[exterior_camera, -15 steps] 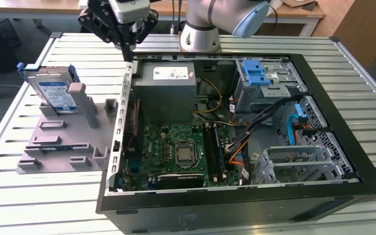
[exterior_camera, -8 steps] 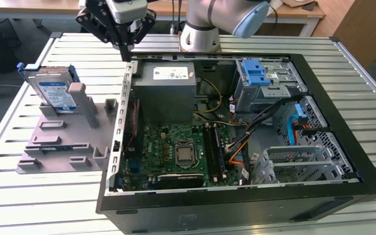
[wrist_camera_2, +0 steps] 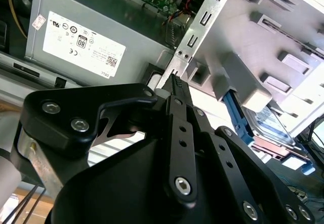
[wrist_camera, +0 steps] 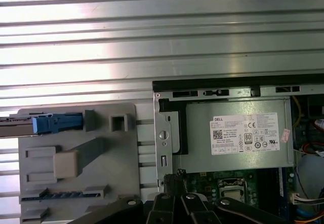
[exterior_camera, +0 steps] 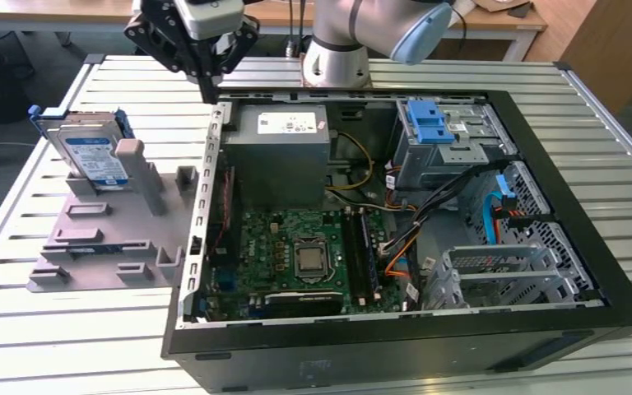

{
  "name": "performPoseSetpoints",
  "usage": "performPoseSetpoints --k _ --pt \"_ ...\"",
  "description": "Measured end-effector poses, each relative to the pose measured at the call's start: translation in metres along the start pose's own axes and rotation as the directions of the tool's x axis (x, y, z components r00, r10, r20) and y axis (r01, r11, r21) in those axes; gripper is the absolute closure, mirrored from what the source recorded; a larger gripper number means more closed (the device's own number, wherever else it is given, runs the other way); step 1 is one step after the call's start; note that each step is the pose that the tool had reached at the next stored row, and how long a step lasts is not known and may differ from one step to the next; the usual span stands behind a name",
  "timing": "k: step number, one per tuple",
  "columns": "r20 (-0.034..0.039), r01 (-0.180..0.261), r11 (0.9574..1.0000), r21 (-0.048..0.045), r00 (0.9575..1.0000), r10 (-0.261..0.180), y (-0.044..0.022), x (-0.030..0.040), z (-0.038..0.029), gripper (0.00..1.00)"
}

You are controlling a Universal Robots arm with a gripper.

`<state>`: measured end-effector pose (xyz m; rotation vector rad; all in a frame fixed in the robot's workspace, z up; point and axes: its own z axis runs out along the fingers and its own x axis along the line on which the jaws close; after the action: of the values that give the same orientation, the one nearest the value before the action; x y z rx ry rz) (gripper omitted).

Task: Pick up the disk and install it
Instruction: 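Reach for the disk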

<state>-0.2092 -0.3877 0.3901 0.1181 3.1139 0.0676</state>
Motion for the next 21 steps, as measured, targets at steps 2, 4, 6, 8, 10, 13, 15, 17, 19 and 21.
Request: performPoseSetpoints --k 2,4,6,8,10,13,15,17,19,21 --pt "-0.0001 0.0 1.0 0.0 1.0 0.0 0.0 0.0005 0.0001 0.89" --pt "-0.0004 0.0 1.0 0.0 1.0 0.0 0.0 0.001 0.0001 0.89" --pt "-0.0005 0.0 1.0 0.0 1.0 0.0 -0.0001 0.0014 0.0001 0.89" --pt "-0.0006 0.0 1.0 0.0 1.0 0.0 -0.0001 0.0018 0.0002 0.89" --pt "-0.0007 0.0 1.0 0.0001 1.0 0.0 -0.0002 0.0023 0.0002 0.89" --pt "-0.0008 0.0 1.0 0.0001 1.0 0.0 -0.0002 0.0031 0.0003 0.89" --pt "-0.0008 0.0 1.0 0.0 1.0 0.0 -0.0002 0.0035 0.0004 0.89" --pt "-0.0009 0.0 1.0 0.0001 1.0 0.0 -0.0003 0.004 0.0004 0.89" --pt "-0.001 0.0 1.0 0.0001 1.0 0.0 -0.0003 0.0045 0.0004 0.89" --pt "-0.001 0.0 1.0 0.0 1.0 0.0 -0.0003 0.005 0.0005 0.89"
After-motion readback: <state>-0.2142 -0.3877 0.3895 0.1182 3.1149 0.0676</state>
